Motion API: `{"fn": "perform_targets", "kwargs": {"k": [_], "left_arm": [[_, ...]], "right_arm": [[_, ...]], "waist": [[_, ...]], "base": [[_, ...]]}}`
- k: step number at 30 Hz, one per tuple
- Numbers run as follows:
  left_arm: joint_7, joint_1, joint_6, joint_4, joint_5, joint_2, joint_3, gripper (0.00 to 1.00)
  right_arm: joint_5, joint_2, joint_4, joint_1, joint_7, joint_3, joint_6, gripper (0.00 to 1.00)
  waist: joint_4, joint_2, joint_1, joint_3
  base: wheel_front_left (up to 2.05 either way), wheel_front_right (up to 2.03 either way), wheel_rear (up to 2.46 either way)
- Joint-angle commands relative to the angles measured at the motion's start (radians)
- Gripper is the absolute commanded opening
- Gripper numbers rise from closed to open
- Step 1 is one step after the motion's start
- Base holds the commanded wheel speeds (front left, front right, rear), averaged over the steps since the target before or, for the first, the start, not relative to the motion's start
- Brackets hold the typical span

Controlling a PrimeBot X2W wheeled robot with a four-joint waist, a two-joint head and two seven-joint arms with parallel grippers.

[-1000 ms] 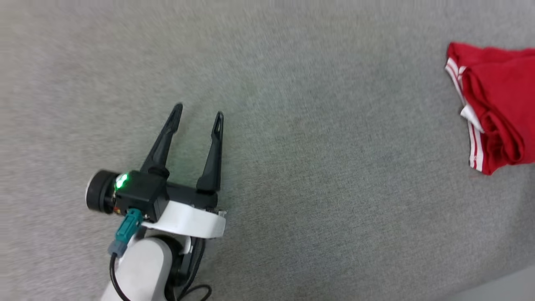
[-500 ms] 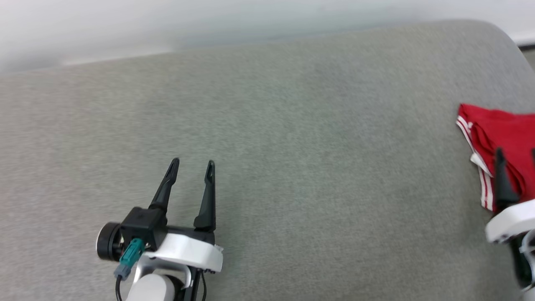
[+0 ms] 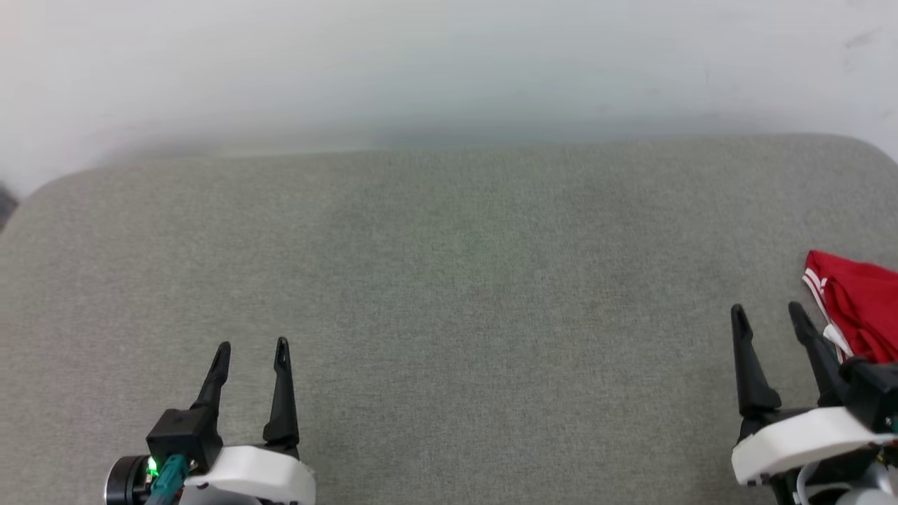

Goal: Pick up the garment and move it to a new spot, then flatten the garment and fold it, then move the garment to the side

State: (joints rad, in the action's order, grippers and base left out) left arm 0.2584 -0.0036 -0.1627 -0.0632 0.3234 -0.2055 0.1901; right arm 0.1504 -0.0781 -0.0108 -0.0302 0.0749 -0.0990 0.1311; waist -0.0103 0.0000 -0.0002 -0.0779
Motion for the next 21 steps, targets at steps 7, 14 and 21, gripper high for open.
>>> {"fn": "perform_targets", "kwargs": {"k": [7, 14, 21], "left_arm": [[0.003, 0.056, 0.01, -0.004, -0.002, -0.015, 0.014, 1.0], [-0.004, 0.065, 0.023, -0.016, 0.0, -0.01, 0.044, 1.0], [-0.005, 0.055, 0.027, -0.023, 0.004, -0.012, 0.053, 1.0]], "right_arm": [[-0.011, 0.026, 0.141, 0.134, -0.057, 0.017, -0.001, 1.0], [-0.002, 0.029, 0.224, 0.212, -0.101, 0.001, -0.001, 1.0], [0.01, 0.029, 0.26, 0.237, -0.117, -0.003, -0.001, 1.0]], "waist": [[0.024, 0.0, 0.0002, 0.083], [0.019, 0.0, 0.0002, 0.101], [0.013, 0.0, 0.0002, 0.101]], "base": [[0.0, 0.0, 0.0], [0.0, 0.0, 0.0], [0.0, 0.0, 0.0]]}}
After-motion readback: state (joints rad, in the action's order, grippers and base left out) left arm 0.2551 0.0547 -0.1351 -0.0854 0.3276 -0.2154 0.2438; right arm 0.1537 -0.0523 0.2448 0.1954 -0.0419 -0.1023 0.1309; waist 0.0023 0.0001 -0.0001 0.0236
